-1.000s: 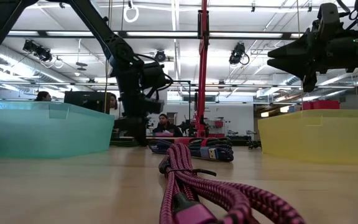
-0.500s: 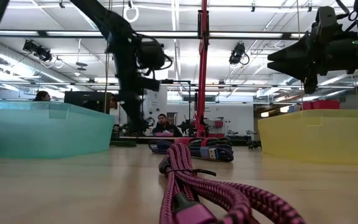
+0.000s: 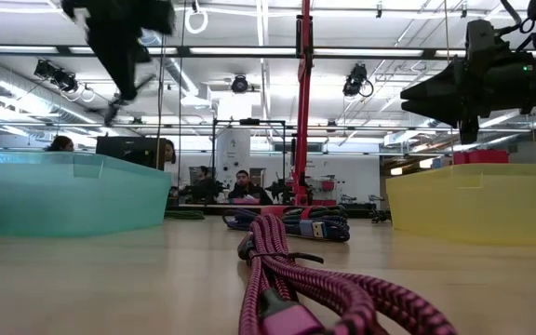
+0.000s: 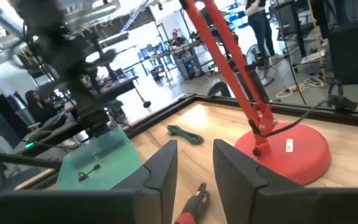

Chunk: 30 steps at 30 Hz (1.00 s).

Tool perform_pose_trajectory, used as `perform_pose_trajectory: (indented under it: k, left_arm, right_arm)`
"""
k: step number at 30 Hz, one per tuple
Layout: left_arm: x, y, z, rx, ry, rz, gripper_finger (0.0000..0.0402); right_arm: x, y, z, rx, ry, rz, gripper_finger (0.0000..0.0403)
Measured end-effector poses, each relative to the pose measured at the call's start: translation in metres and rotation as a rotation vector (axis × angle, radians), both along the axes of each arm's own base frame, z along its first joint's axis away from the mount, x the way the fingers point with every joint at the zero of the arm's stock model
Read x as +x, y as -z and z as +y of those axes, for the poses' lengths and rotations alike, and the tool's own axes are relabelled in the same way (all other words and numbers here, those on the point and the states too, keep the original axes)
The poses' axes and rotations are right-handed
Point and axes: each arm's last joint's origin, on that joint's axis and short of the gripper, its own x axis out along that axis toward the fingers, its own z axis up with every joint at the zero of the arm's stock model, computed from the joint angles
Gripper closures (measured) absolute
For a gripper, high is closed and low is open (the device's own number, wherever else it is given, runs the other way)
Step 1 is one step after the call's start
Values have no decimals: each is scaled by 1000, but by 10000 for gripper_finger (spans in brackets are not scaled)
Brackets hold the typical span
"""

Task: Pick & Place USB Port
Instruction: Put the black charger cable into the green bin

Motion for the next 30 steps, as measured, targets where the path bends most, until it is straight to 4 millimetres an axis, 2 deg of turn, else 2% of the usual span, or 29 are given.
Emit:
perform_pose_trajectory:
  k: [4, 8, 11, 14, 18, 24, 30]
  left_arm:
    - [-16, -13, -35, -72, -21, -90, 386]
    - [-28, -14, -66, -84, -32, -77, 387]
    - [-33, -4, -84, -85, -58, -63, 387]
    - [-40, 16, -99, -75, -80, -18, 387]
    - [-47, 48, -109, -86, -122, 43, 387]
    - [-54, 86, -110, -113, -157, 89, 382]
    - [-54, 97, -105, -82, -165, 83, 365]
  right_arm:
    - [0, -1, 0, 9, -1, -10, 295]
    - [0, -1, 0, 31, -3, -20, 295]
    - [0, 0, 0, 31, -15, -20, 295]
    - [0, -1, 1, 31, -25, -20, 295]
    - [0, -1, 1, 31, -25, -21, 295]
    - [0, -1, 1, 31, -35, -22, 295]
    - [0, -1, 1, 31, -43, -22, 295]
